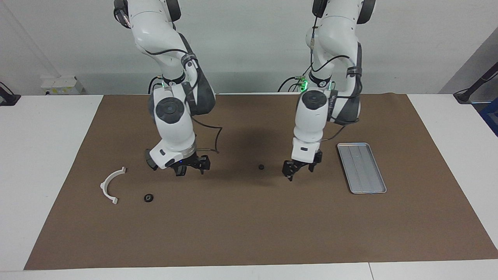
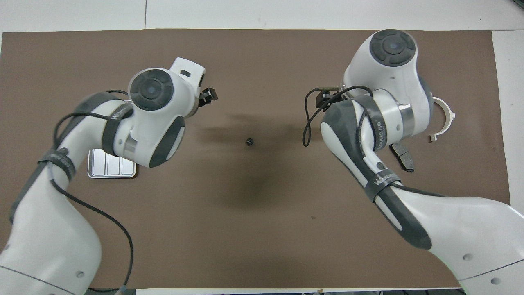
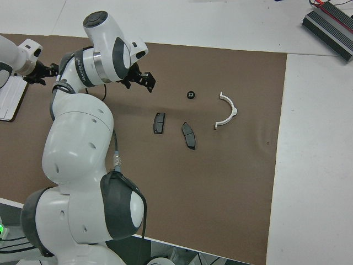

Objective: Place bearing gear from tray to pile

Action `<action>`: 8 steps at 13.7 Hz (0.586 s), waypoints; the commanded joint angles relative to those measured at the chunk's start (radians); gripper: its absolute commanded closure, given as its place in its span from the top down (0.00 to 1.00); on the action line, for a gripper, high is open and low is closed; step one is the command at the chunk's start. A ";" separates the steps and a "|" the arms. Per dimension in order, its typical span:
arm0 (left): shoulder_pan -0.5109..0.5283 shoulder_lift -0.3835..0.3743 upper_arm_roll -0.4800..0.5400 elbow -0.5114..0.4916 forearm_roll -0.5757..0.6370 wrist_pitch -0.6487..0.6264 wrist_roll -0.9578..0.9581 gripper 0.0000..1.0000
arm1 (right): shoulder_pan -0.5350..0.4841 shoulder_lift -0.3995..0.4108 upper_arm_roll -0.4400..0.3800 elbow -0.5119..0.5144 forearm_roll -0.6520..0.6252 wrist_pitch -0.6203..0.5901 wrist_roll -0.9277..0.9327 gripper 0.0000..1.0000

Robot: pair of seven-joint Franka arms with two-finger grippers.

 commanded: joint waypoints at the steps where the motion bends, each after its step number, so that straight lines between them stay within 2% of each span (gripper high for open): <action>1: 0.142 -0.067 -0.018 0.063 0.013 -0.187 0.278 1.00 | 0.086 0.006 -0.001 0.002 0.026 0.005 0.221 1.00; 4: 0.254 -0.073 -0.014 0.231 -0.037 -0.459 0.538 1.00 | 0.210 0.050 -0.001 0.007 0.015 0.061 0.459 1.00; 6: 0.297 -0.079 -0.007 0.309 -0.059 -0.622 0.610 1.00 | 0.267 0.103 -0.002 0.010 0.008 0.113 0.562 1.00; 8: 0.319 -0.145 -0.007 0.327 -0.065 -0.661 0.621 1.00 | 0.304 0.165 -0.004 0.071 0.005 0.126 0.628 1.00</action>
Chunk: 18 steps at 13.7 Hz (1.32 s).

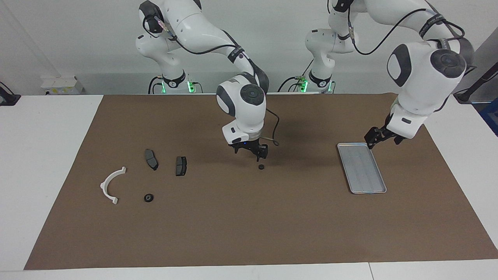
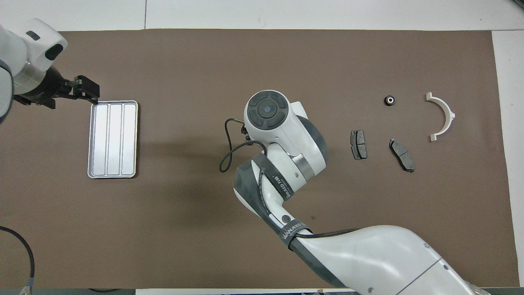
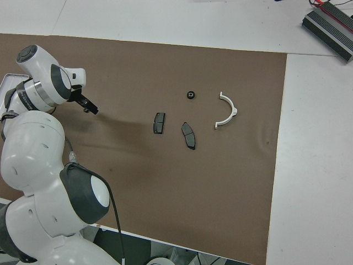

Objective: Place bearing gear from tray to pile

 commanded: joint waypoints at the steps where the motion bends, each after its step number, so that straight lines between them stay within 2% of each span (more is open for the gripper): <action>1: 0.020 -0.110 -0.001 0.017 -0.033 -0.060 0.024 1.00 | 0.023 0.095 -0.004 0.111 -0.003 0.012 0.067 1.00; 2: 0.021 -0.171 0.005 -0.013 -0.036 -0.076 0.024 1.00 | 0.025 0.116 -0.004 0.129 -0.005 0.015 0.084 1.00; 3: 0.035 -0.199 0.012 -0.029 -0.038 -0.075 0.025 1.00 | 0.025 0.127 -0.004 0.140 -0.005 0.023 0.086 1.00; 10: 0.086 -0.276 0.012 -0.069 -0.029 -0.116 0.117 1.00 | 0.042 0.164 -0.003 0.137 -0.013 0.078 0.086 1.00; 13: 0.152 -0.284 -0.038 -0.070 -0.030 -0.138 0.117 1.00 | 0.030 0.164 -0.003 0.137 -0.016 0.078 0.084 0.99; 14: 0.171 -0.284 -0.066 -0.070 -0.033 -0.142 0.116 1.00 | 0.030 0.164 -0.003 0.136 -0.016 0.079 0.084 0.93; 16: 0.182 -0.288 -0.090 -0.087 -0.033 -0.159 0.114 1.00 | 0.028 0.161 -0.003 0.121 -0.014 0.104 0.086 0.75; 18: 0.175 -0.290 -0.093 -0.102 -0.033 -0.144 0.114 1.00 | 0.030 0.161 -0.003 0.107 -0.013 0.119 0.086 0.72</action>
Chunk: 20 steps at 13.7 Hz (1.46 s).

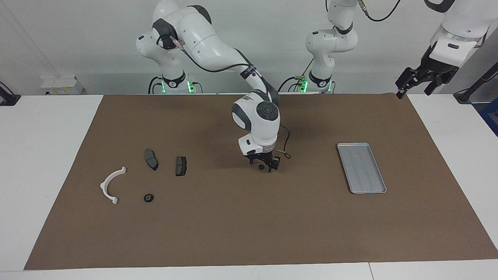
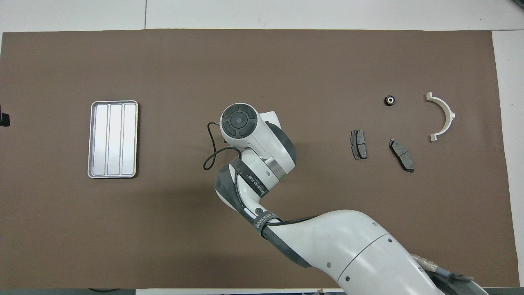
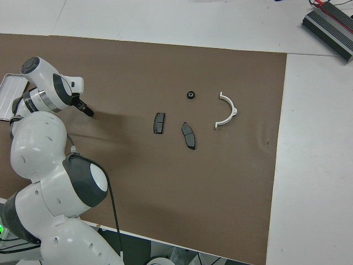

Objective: Place bearing gear from tray to pile

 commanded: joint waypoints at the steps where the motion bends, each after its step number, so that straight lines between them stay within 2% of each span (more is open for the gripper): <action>1: 0.012 -0.038 -0.015 -0.075 -0.013 0.035 0.010 1.00 | -0.004 0.006 0.008 -0.014 -0.012 0.028 0.019 0.66; 3: 0.009 -0.064 -0.016 -0.138 -0.013 0.081 0.010 1.00 | -0.008 0.004 0.008 -0.014 -0.012 0.026 0.017 0.46; 6: 0.007 -0.070 -0.020 -0.150 -0.013 0.092 0.012 1.00 | -0.012 0.003 0.008 -0.009 -0.012 0.019 0.014 0.00; 10: 0.004 -0.084 -0.027 -0.181 -0.013 0.106 0.010 1.00 | -0.019 0.004 0.002 0.006 -0.016 -0.006 -0.003 0.00; 12: -0.021 -0.090 -0.024 -0.189 -0.013 0.101 0.012 1.00 | -0.047 0.000 -0.002 0.046 -0.015 -0.114 -0.086 0.00; 14: -0.022 -0.091 -0.026 -0.190 -0.013 0.100 0.013 1.00 | -0.128 -0.018 -0.003 0.129 -0.013 -0.254 -0.270 0.00; 15: -0.022 -0.091 -0.026 -0.190 -0.013 0.093 0.015 1.00 | -0.175 -0.044 -0.003 0.138 -0.012 -0.285 -0.386 0.00; 17: -0.015 -0.098 -0.027 -0.190 -0.013 0.092 0.021 1.00 | -0.266 -0.087 -0.002 0.129 -0.013 -0.317 -0.647 0.00; 20: -0.010 -0.098 -0.024 -0.192 -0.014 0.092 0.026 1.00 | -0.407 -0.097 -0.001 0.111 -0.015 -0.302 -0.954 0.00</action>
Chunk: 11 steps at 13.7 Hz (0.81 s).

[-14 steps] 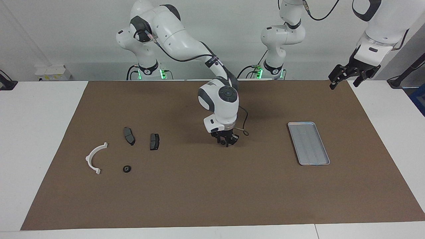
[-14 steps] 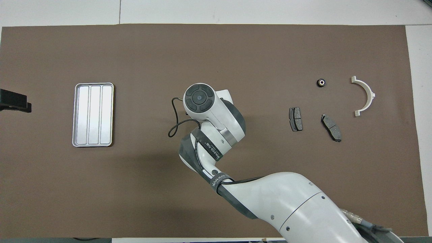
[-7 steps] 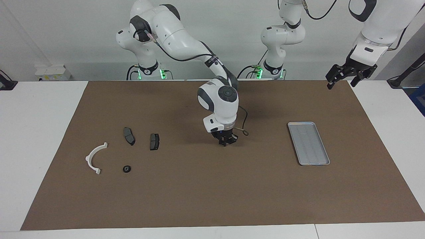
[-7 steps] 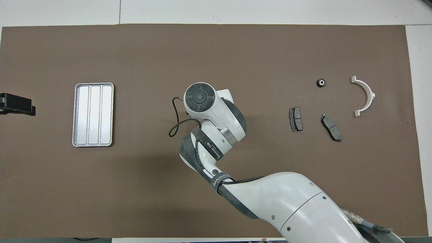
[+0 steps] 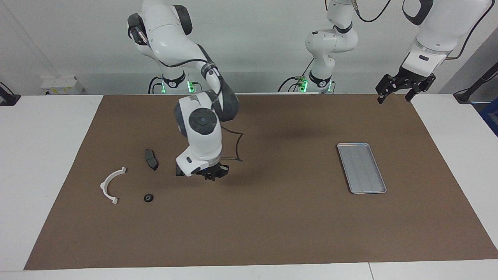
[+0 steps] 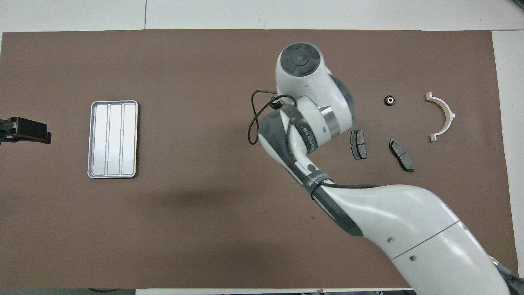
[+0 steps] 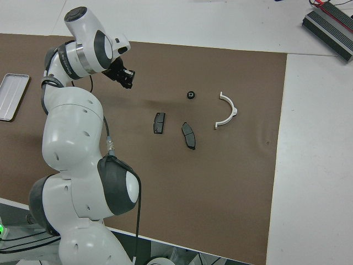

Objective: Place bearing gear from tray to pile
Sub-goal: 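Place the gear beside the bearing near the white arc with the right gripper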

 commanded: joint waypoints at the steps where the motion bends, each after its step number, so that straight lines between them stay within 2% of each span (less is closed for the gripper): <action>1: 0.005 -0.040 0.005 -0.055 -0.012 0.018 0.019 1.00 | -0.098 -0.006 0.018 -0.059 -0.007 0.063 -0.214 0.00; 4: 0.002 -0.070 0.005 -0.107 -0.012 0.002 0.016 1.00 | -0.166 -0.035 0.018 -0.221 -0.004 0.254 -0.313 0.00; 9: -0.011 -0.072 0.004 -0.105 -0.012 -0.047 0.016 1.00 | -0.180 -0.019 0.018 -0.321 -0.004 0.431 -0.316 0.00; 11: -0.014 -0.070 0.002 -0.097 -0.012 -0.053 0.016 1.00 | -0.180 -0.017 0.018 -0.329 -0.004 0.441 -0.315 0.00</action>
